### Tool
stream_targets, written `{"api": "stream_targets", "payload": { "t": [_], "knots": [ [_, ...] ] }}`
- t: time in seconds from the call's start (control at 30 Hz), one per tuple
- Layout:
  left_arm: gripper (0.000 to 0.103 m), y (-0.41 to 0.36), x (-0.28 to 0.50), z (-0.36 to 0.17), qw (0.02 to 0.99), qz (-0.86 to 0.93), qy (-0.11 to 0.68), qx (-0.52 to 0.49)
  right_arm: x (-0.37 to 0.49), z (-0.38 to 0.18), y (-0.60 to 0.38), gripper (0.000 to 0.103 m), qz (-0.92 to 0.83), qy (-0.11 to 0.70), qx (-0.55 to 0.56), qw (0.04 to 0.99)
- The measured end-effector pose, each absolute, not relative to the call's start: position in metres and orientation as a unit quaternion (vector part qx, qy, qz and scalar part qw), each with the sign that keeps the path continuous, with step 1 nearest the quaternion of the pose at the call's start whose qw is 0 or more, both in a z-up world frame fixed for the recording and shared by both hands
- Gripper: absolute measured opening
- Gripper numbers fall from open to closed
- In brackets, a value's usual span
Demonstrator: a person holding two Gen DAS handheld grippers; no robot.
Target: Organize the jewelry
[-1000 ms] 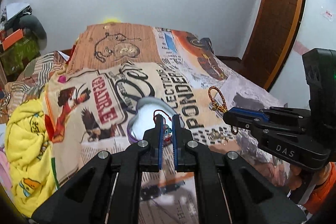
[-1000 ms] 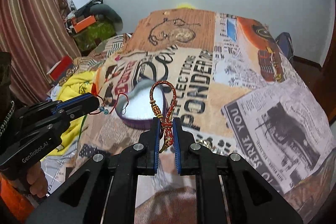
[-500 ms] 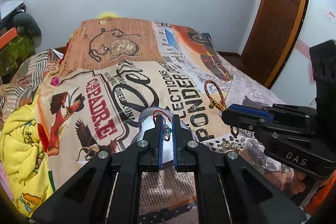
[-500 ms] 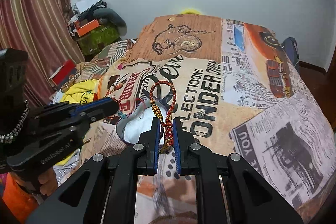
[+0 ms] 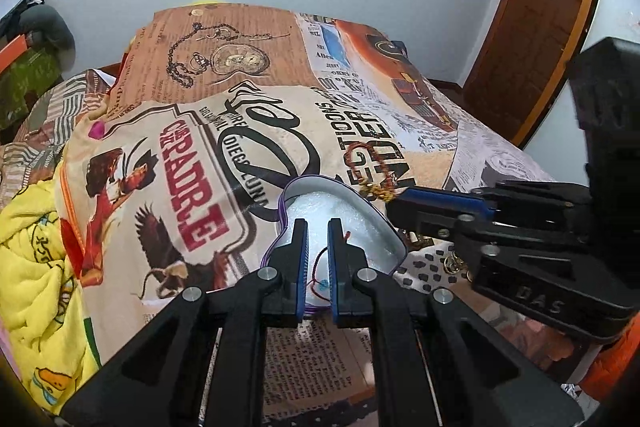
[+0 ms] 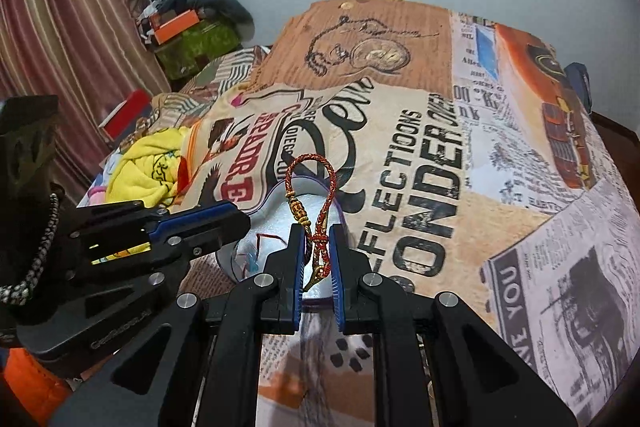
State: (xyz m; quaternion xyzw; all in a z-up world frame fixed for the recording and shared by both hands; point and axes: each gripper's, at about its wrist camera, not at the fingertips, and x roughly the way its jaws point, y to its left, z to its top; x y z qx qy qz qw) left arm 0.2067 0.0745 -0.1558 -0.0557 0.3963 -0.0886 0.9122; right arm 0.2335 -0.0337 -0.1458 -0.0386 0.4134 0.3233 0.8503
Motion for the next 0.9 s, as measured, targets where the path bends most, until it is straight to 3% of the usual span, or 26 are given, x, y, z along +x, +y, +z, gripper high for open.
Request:
{"api": "stream_targets", "payload": {
  "t": [0.2, 0.37, 0.5, 0.9],
  "knots": [
    [0.033, 0.084, 0.201, -0.150, 0.923, -0.054, 0.380, -0.039, 0.237, -0.153, -0.023, 0.011, 0.332, 0.423, -0.049, 0.842],
    [0.034, 0.095, 0.198, -0.152, 0.923, -0.034, 0.381, -0.041, 0.237, -0.160, -0.015, 0.012, 0.336, 0.433, -0.065, 0.833],
    [0.034, 0.101, 0.198, -0.155, 0.920, -0.027, 0.387, -0.048, 0.238, -0.162, -0.014, 0.021, 0.336, 0.448, -0.068, 0.826],
    [0.036, 0.095, 0.182, -0.149, 0.919, -0.019, 0.390, -0.052, 0.221, -0.138, -0.039, 0.025, 0.309, 0.427, -0.077, 0.846]
  ]
}}
